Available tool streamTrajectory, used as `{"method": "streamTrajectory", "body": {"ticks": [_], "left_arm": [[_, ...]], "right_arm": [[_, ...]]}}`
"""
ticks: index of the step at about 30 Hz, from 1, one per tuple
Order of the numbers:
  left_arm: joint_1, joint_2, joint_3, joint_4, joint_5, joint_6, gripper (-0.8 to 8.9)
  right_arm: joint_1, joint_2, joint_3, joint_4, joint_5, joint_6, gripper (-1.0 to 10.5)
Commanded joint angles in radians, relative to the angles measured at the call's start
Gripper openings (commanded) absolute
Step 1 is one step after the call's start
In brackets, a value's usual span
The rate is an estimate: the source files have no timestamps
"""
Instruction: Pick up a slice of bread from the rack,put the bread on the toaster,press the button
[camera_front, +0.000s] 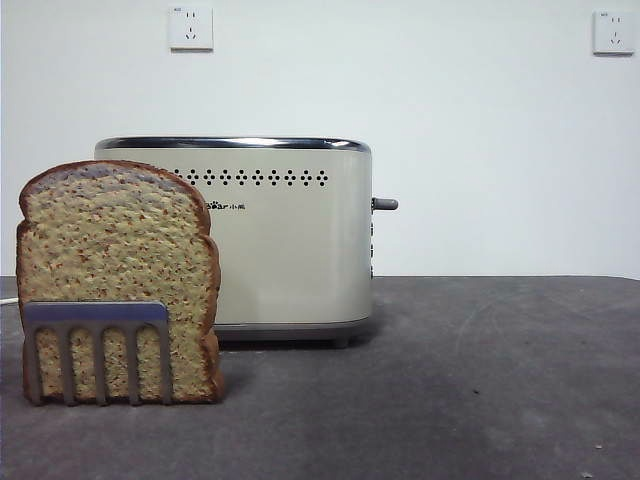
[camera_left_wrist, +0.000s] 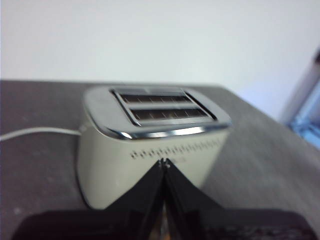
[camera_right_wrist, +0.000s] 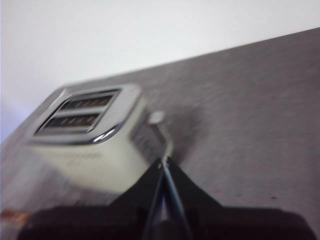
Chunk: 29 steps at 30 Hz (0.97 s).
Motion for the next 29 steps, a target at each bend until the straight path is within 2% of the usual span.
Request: {"method": "streamTrajectory", "body": {"ticks": [1, 5, 9, 17, 18, 19, 22, 23, 29], "left_arm": [[0.002, 0.070, 0.065, -0.090, 0.068, 0.171, -0.09], [-0.005, 0.172, 0.162, -0.226, 0.145, 0.298, -0.09], [-0.033, 0.247, 0.238, -0.329, 0.150, 0.391, -0.09], [-0.098, 0.303, 0.271, -0.354, 0.142, 0.424, 0.18], [-0.105, 0.304, 0.271, -0.351, 0.141, 0.423, 0.80], [-0.112, 0.304, 0.271, -0.347, 0.135, 0.423, 1.84], [-0.134, 0.305, 0.274, -0.337, 0.072, 0.423, 5.49], [-0.141, 0.305, 0.277, -0.337, 0.056, 0.423, 5.99], [-0.212, 0.359, 0.347, -0.359, 0.037, 0.457, 6.01]], "right_arm": [[0.003, 0.063, 0.098, -0.082, -0.077, -0.141, -0.1], [0.014, 0.151, 0.225, -0.232, -0.146, -0.259, -0.1], [0.047, 0.208, 0.288, -0.347, -0.148, -0.344, -0.1], [0.101, 0.237, 0.290, -0.365, -0.146, -0.369, -0.1], [0.103, 0.239, 0.290, -0.365, -0.145, -0.369, -0.1], [0.105, 0.240, 0.290, -0.365, -0.145, -0.369, -0.1], [0.105, 0.240, 0.290, -0.365, -0.145, -0.369, -0.1], [0.105, 0.240, 0.290, -0.365, -0.145, -0.369, -0.1], [0.105, 0.249, 0.290, -0.365, -0.146, -0.376, -0.1]]}}
